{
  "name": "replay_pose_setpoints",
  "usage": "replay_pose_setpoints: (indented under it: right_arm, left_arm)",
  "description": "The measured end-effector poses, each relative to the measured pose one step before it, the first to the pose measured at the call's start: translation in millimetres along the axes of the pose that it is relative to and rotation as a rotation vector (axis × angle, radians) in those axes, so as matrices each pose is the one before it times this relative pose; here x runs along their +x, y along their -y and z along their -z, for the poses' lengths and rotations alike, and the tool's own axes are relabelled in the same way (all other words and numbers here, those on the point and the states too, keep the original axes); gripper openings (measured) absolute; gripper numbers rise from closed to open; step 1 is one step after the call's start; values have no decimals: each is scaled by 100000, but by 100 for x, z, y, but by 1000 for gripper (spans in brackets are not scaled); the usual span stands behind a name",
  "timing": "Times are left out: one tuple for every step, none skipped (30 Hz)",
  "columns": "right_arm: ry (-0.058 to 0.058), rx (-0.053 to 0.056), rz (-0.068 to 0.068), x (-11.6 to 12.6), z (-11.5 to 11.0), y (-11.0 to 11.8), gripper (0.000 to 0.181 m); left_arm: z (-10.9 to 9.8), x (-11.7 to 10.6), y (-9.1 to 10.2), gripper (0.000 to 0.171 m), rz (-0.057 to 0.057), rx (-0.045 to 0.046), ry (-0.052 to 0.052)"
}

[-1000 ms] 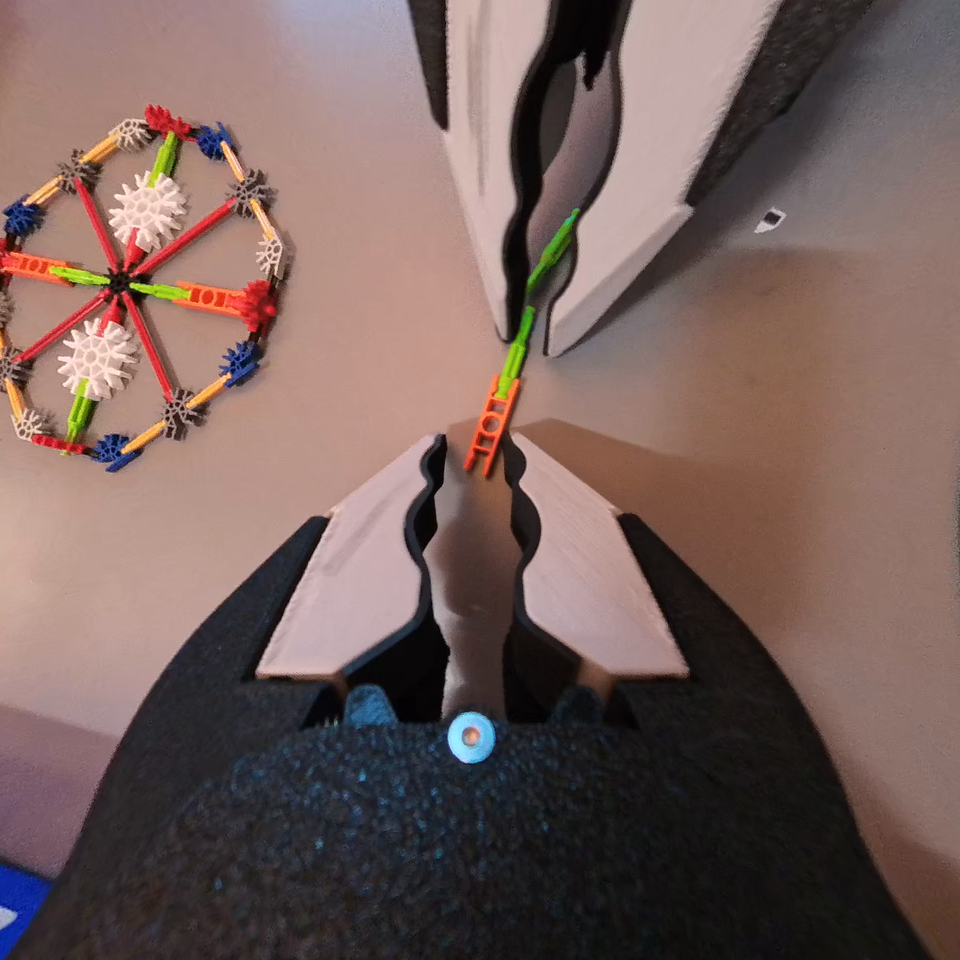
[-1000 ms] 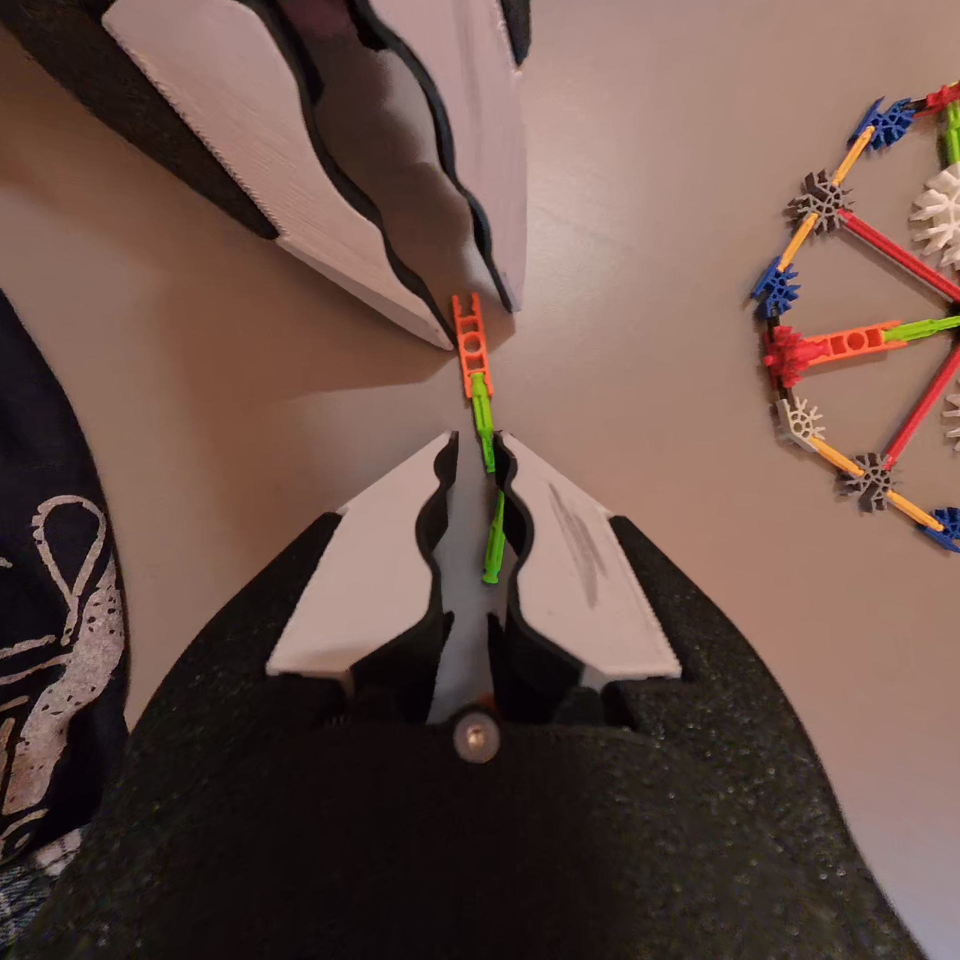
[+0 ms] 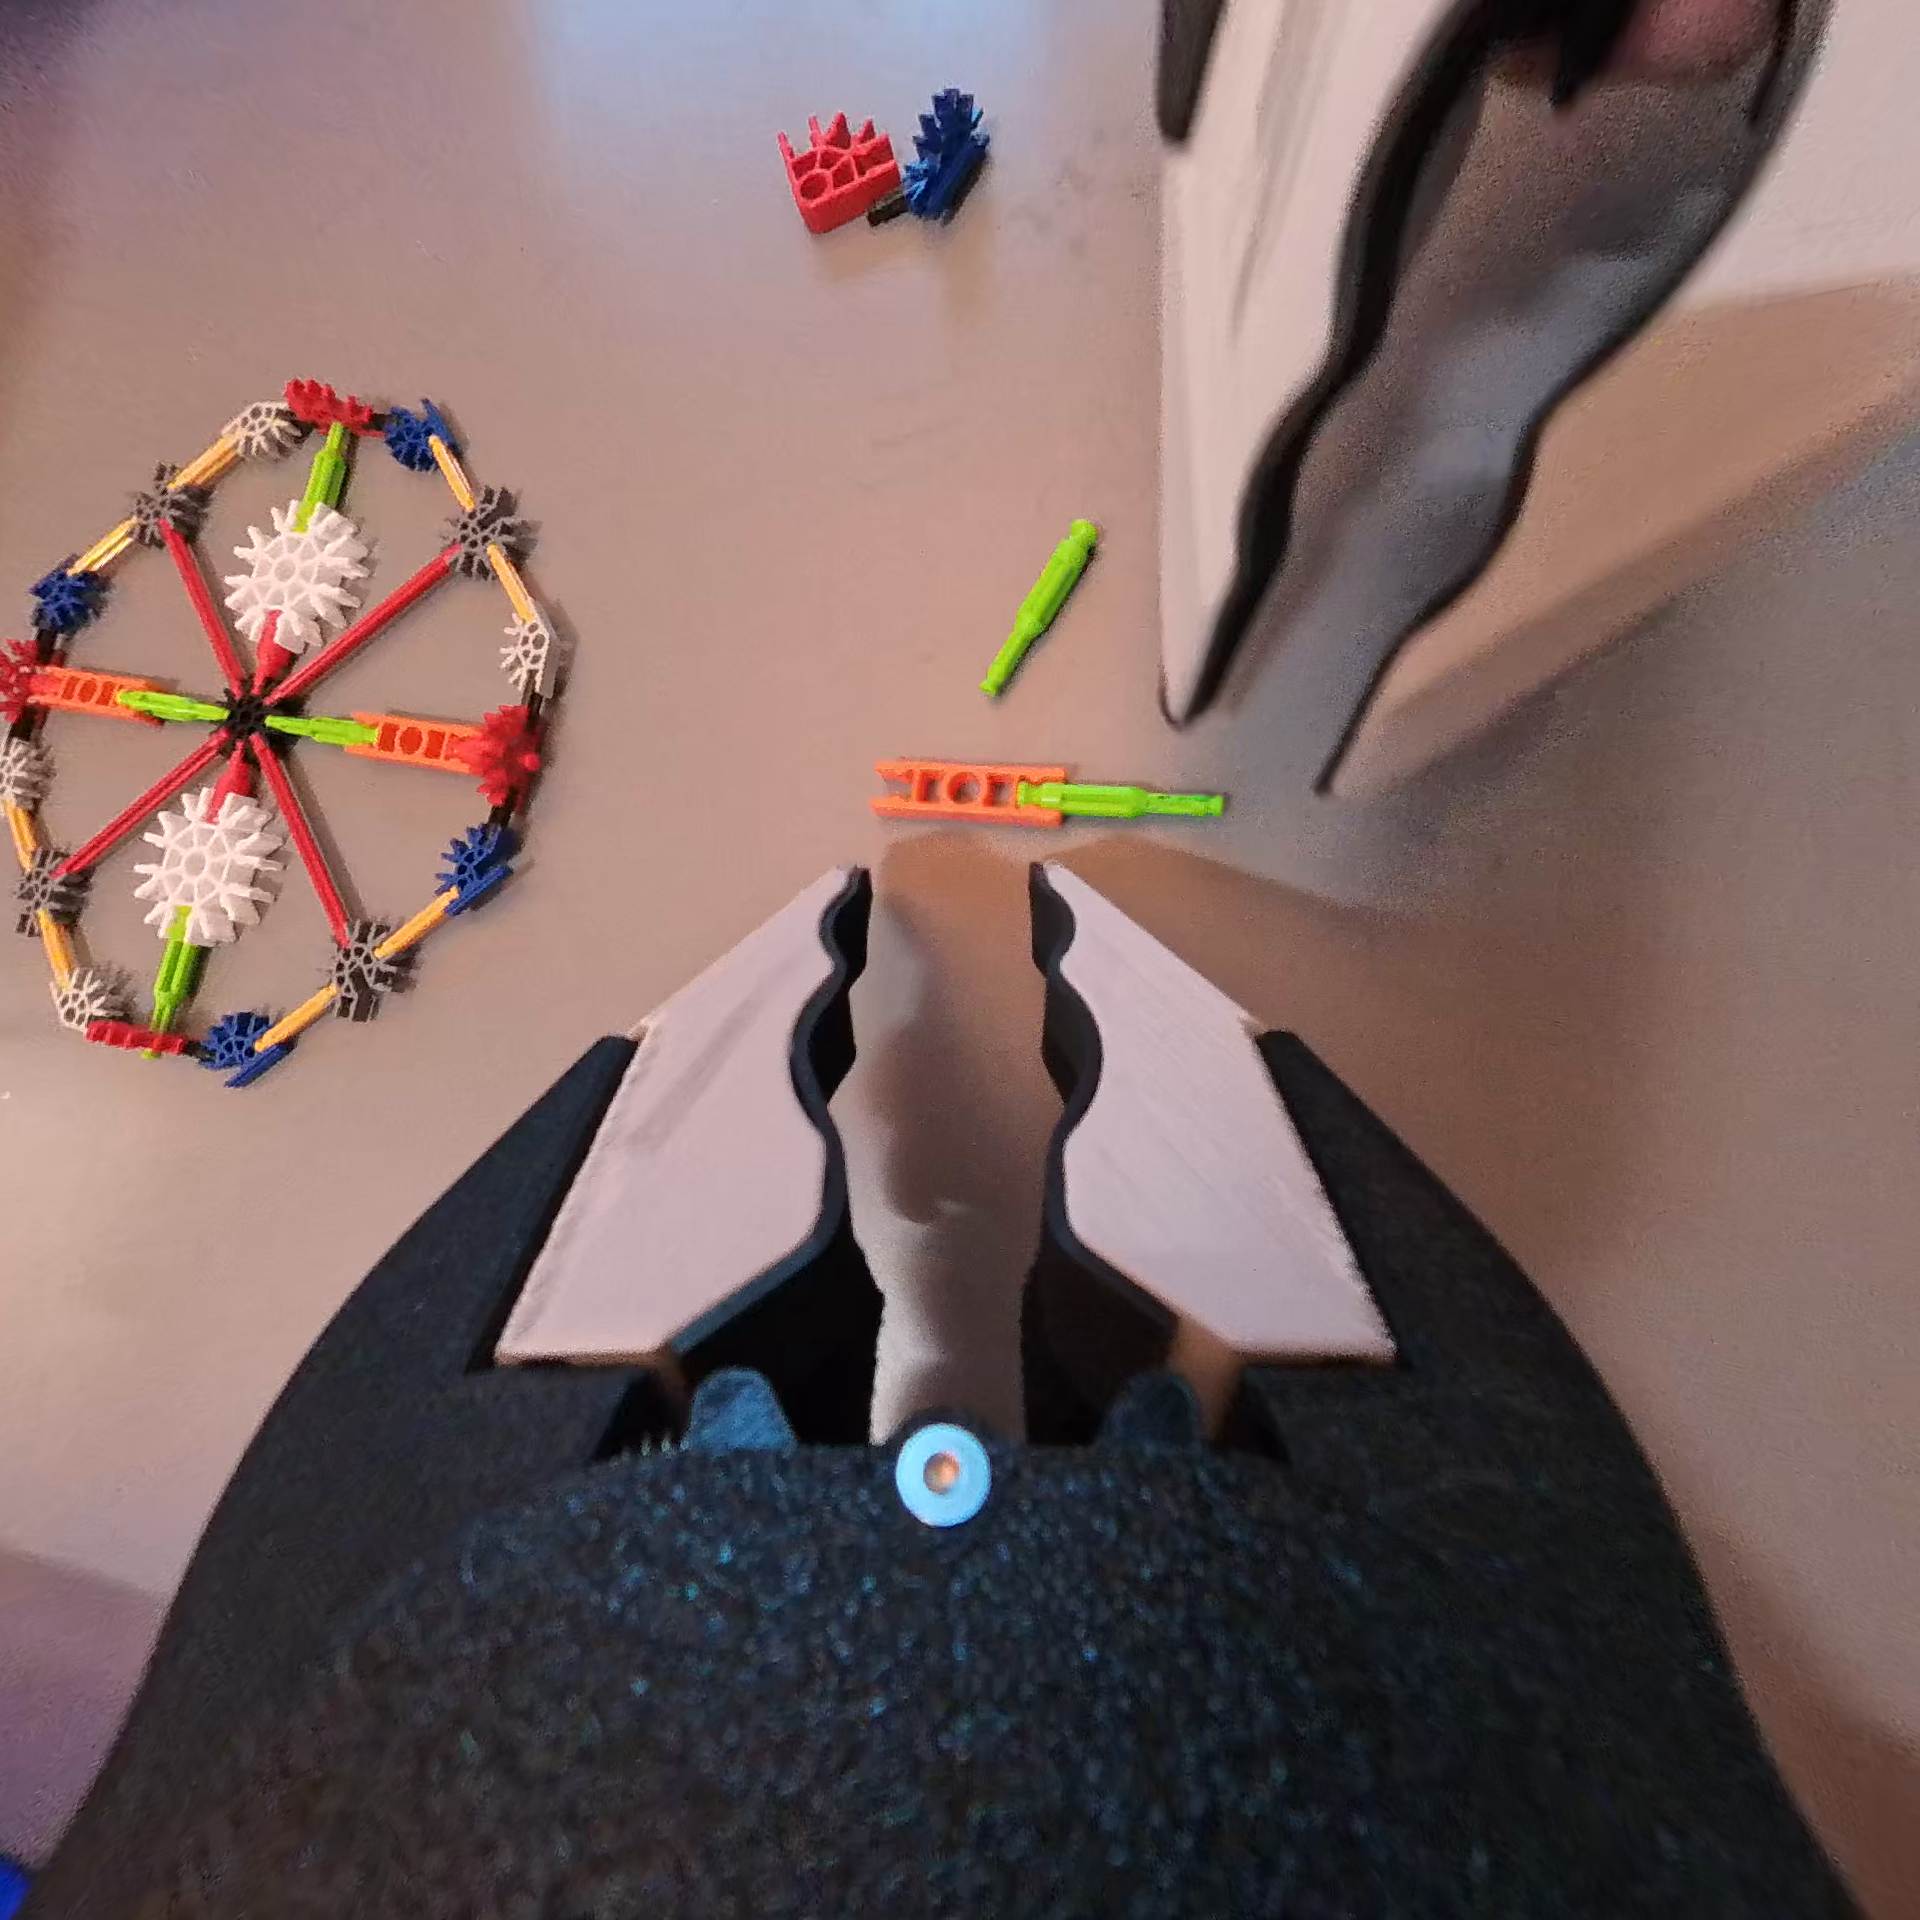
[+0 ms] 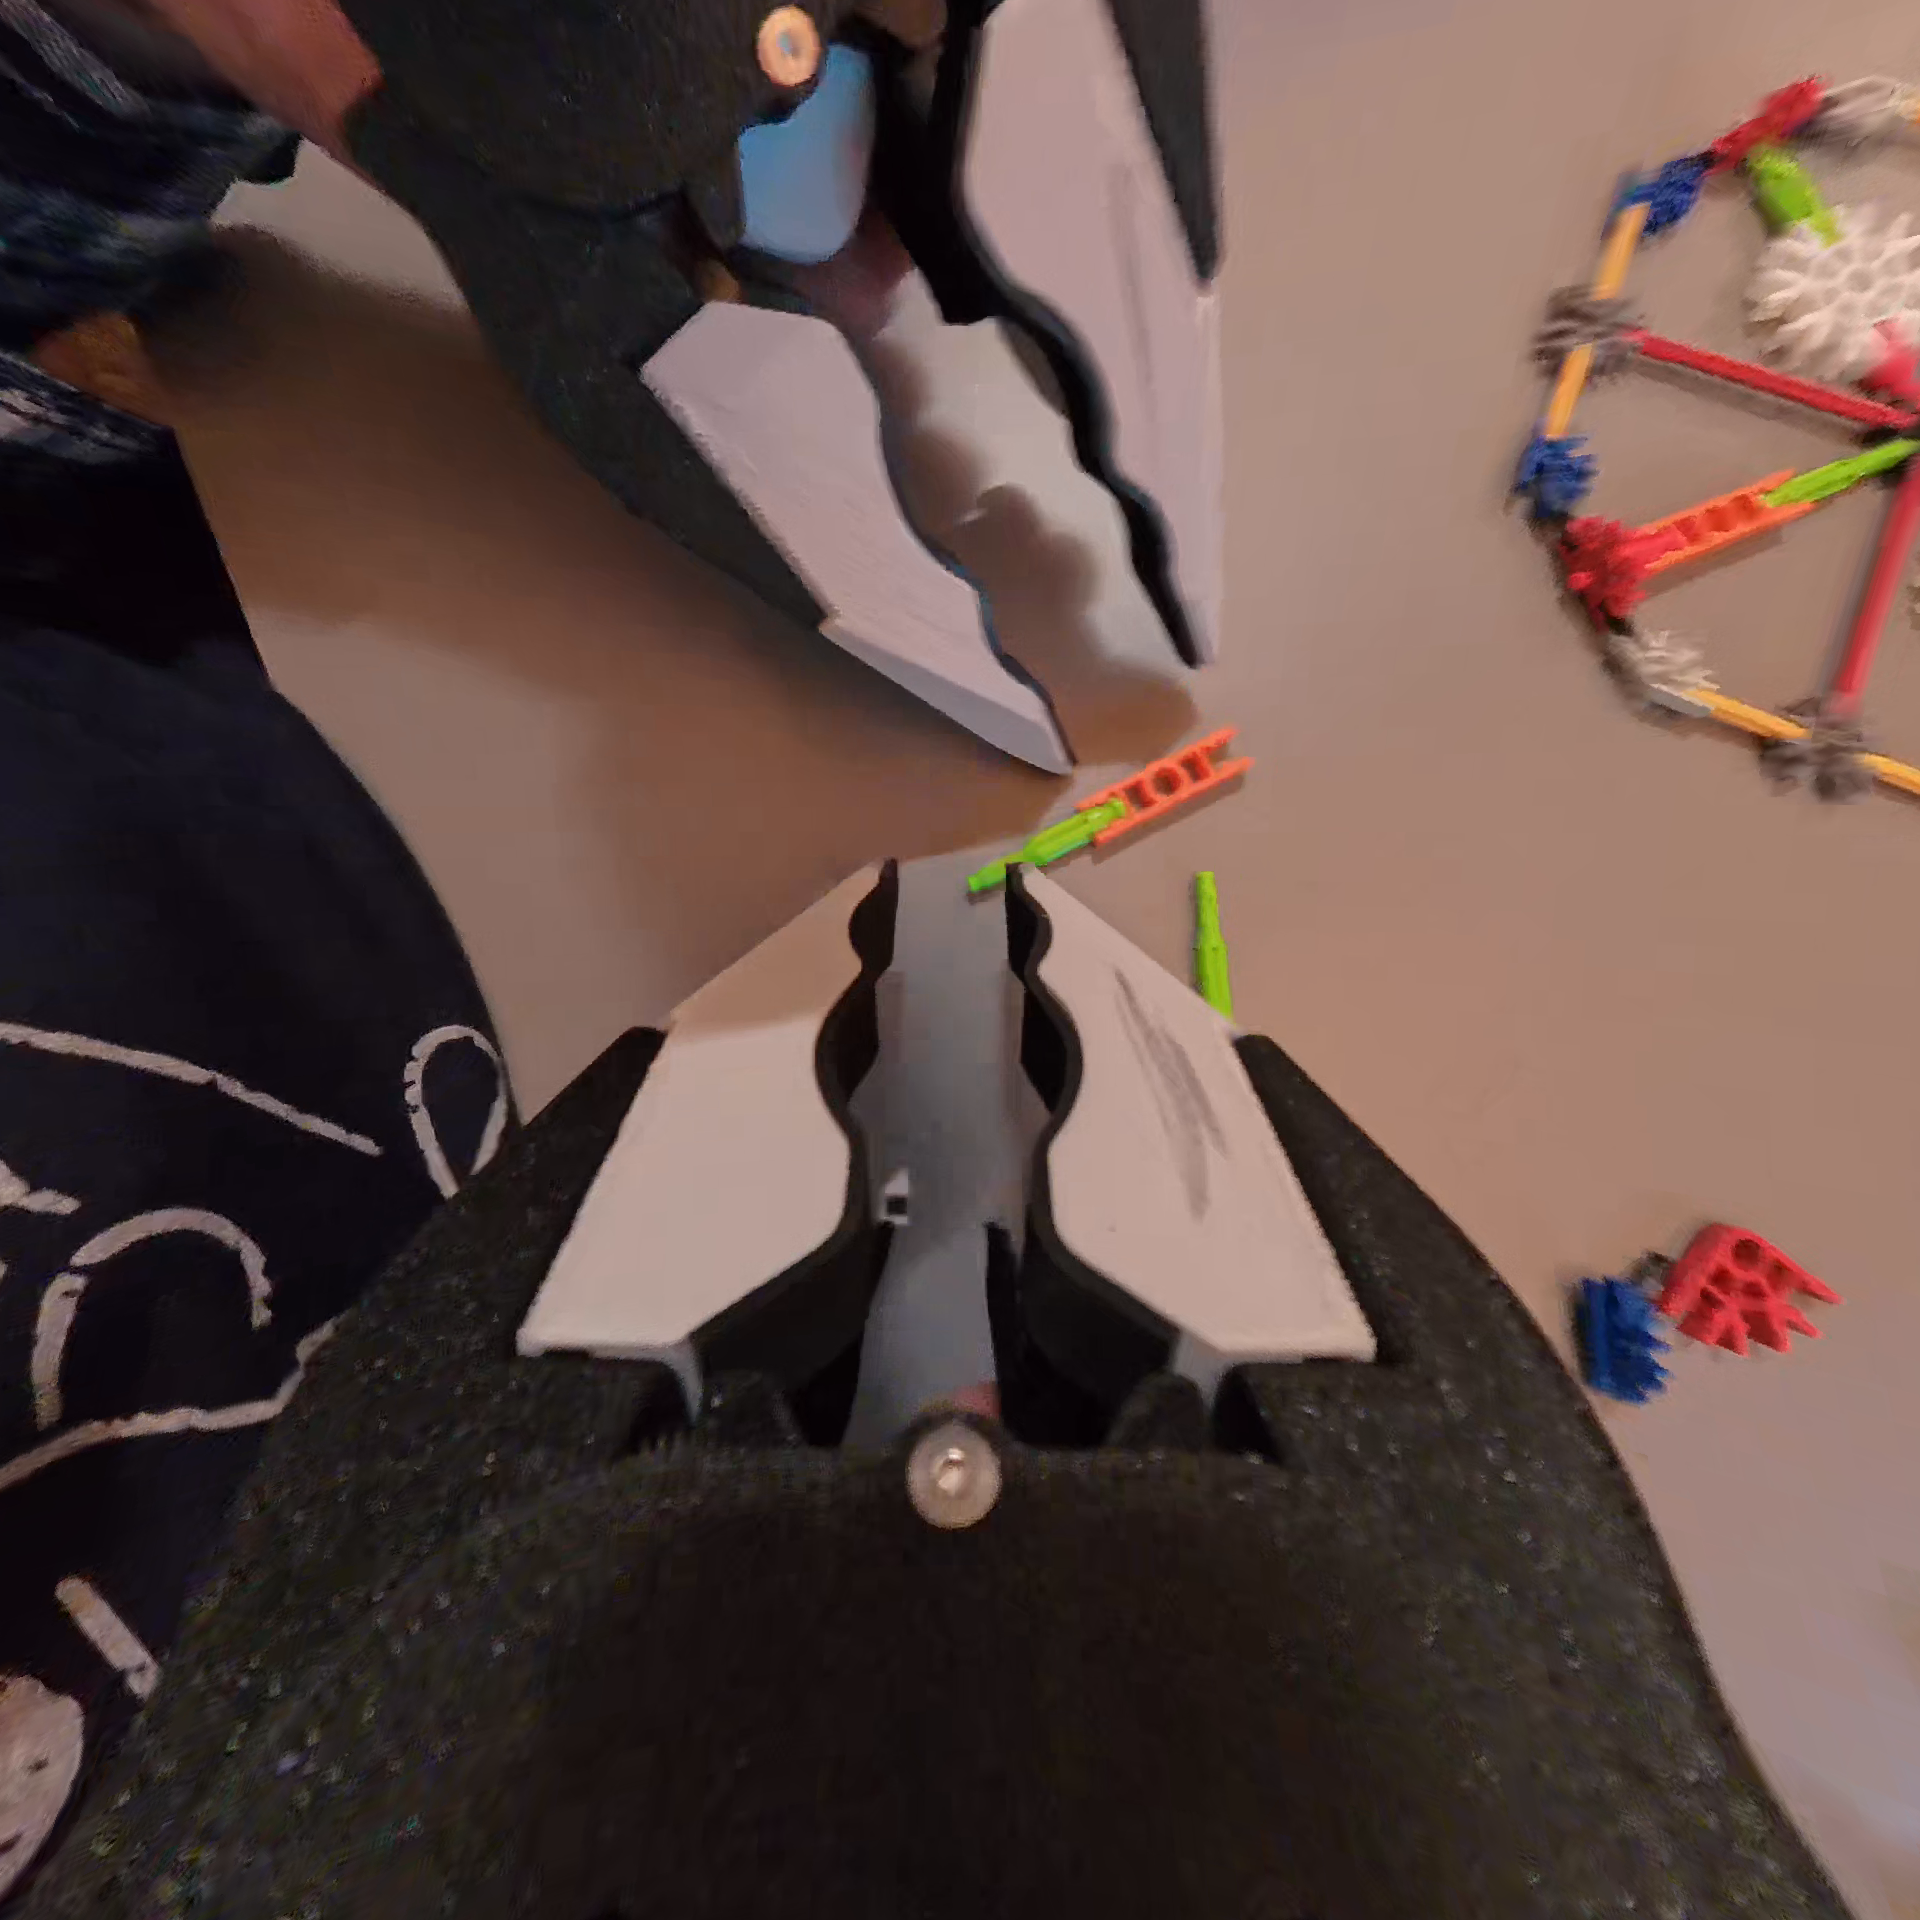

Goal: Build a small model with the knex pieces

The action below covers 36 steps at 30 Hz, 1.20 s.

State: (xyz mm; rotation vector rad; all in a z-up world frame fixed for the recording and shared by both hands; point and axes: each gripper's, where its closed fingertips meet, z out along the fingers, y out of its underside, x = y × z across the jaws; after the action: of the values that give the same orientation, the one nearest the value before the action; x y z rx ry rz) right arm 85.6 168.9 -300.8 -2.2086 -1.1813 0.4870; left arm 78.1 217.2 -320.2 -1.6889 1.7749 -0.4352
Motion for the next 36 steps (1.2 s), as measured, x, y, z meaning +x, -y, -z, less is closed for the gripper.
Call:
replay_pose_setpoints:
  right_arm:
    - [-2464, 699, -614, 639, 540, -31, 20]
    - [-1627, 454, -1295, 675, 535, -144, 20]
    - [-1451, 612, -1670, 766, 555, -184, 21]
    - [-1955, 729, -2070, 916, 547, -203, 21]
    - [-1180, 241, -1938, 771, 449, -285, 21]
    - [-150, -473, -1196, 492, 332, -349, 21]
    - [-630, -354, -260, 407, 275, -286, 21]
    - [-812, -177, 35, 327, 223, -195, 21]
    - [321, -126, 183, 90, 123, -129, 21]
    - [969, -116, 266, -110, -15, -65, 21]
    - [841, -129, 274, -176, -173, -25, 21]
    - [225, -316, 689, -151, -292, -11, 21]
    - [-15, -781, 1114, -153, -378, -61, 21]
    - [-495, -780, 889, -45, -434, -46, 21]
    - [-569, -471, 524, 5, -409, 11, 21]
    - [78, -728, 535, -67, -431, -4, 21]
    - [-14, -1053, 797, -52, -447, -28, 20]
    - [-571, -1183, 913, 37, -429, -16, 21]
    - [-1008, -1161, 935, 144, -403, -22, 20]
    - [-1608, -1711, 982, 261, -377, -119, 20]
    - [-1854, -1897, 1133, 322, -342, -179, 20]
    - [-475, 369, 459, 136, -176, 140, 18]
    - [723, -34, -340, -2, -122, 88, 15]
    - [-978, -61, 522, 238, -42, 35, 9]
    - [-1155, -430, 671, 275, -4, -52, 5]
    - [790, 8, -452, 1, 9, 3, 5]
    - [897, 246, -732, -10, 2, 4, 4]
    - [708, 254, -534, -1, 27, -7, 5]
    - [418, 103, -298, 26, 37, -41, 4]
    - [204, -47, -302, 34, 59, -59, 4]
    - [49, -95, -311, 63, 51, -66, 4]
    - [-246, -281, -203, 108, 80, -115, 4]
    - [-906, -438, -164, 246, 101, -136, 4]
    - [-1267, -399, -569, 357, 111, -160, 4]
    - [-811, -380, -736, 304, 119, -159, 4]
    - [-452, 120, -538, 240, 138, -96, 4]
  left_arm:
    - [38, 50, -29, 30, 229, 92, -49]
    - [35, -17, -49, 30, 551, -6, 243]
    - [42, -14, -52, 30, 303, -42, 237]
    - [68, 45, 60, 30, 220, 677, -130]
    - [58, 87, 101, 30, 785, 767, -672]
    - [36, 50, 28, 30, 811, 160, -385]
    - [34, -36, 11, 31, 73, -24, 389]
    - [28, 54, 34, 31, -176, 65, -95]
    - [42, 143, 134, 31, 383, 684, -832]
    - [37, 81, 185, 31, 692, 868, -547]
    - [27, 13, 115, 31, 140, 439, -126]
    - [9, -15, 29, 31, -327, -162, 60]
    - [13, 57, 107, 31, -130, 265, -482]
    - [48, 6, 249, 31, 415, 1046, -408]
    - [53, -29, 259, 31, 432, 1001, -83]
    - [17, 57, 219, 31, -10, 649, -341]
    - [20, 128, 254, 31, -189, 875, -672]
    - [-1, 138, 246, 30, -42, 859, -639]
    - [-51, 120, 157, 30, -263, 265, -454]
    - [-90, 103, 56, 30, -661, -230, -229]
    - [-90, 88, 44, 30, -696, -223, -141]
    - [-110, 103, 7, 30, -302, -242, -442]
    - [-155, 207, -38, 29, -241, -381, -1018]
    - [-175, 224, -102, 29, -412, -728, -899]
    - [-183, 161, -168, 28, -548, -1031, -418]
    - [-131, 149, -87, 26, -238, -358, -602]
    - [-90, 230, -82, 25, 141, -381, -1320]
    - [-112, 174, -161, 25, -177, -678, -890]
    - [-44, 64, -35, 25, -398, 77, -91]
    - [11, 107, 37, 24, 219, 261, -595]
    - [40, 208, 45, 22, 140, 370, -1298]
    - [36, 130, 14, 22, 181, 99, -787]
    - [1, 54, 5, 22, 141, 9, -103]
    - [-8, 45, 15, 23, 240, -46, 216]
    - [15, 175, 22, 23, 289, 68, -333]
    - [57, 185, 13, 23, 712, 43, -417]
